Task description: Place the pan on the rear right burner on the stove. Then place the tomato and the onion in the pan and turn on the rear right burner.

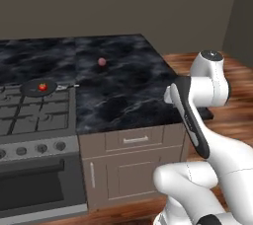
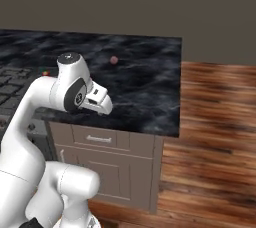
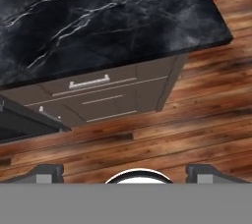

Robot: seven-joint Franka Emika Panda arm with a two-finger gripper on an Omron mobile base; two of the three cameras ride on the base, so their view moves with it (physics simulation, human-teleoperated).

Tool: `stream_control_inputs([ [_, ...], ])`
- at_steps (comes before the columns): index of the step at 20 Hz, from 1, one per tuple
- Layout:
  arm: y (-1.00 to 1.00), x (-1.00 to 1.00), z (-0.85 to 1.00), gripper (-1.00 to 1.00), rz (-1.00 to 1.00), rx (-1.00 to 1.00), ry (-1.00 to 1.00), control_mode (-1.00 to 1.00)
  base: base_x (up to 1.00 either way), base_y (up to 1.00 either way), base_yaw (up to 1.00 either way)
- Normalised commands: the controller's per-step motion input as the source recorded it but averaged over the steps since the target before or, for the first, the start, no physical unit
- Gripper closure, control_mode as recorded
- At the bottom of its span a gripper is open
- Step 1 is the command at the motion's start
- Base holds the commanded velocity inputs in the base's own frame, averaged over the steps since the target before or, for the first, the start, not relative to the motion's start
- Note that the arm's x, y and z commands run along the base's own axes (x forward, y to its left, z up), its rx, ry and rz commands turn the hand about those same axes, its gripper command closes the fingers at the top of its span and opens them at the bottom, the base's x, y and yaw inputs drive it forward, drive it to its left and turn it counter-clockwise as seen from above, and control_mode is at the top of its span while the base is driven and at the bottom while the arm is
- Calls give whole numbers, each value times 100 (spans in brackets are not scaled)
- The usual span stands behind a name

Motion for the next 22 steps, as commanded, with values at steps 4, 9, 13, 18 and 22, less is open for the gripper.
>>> stream_control_inputs([
  [4,0,0,0,-100,0,0,0,100,17,-100,0],
  [9,0,0,0,-100,0,0,0,100,24,-100,0],
  [13,0,0,0,-100,0,0,0,100,38,-100,0],
  [18,0,0,0,-100,0,0,0,100,57,-100,0],
  [22,0,0,0,-100,0,0,0,100,87,-100,0],
])
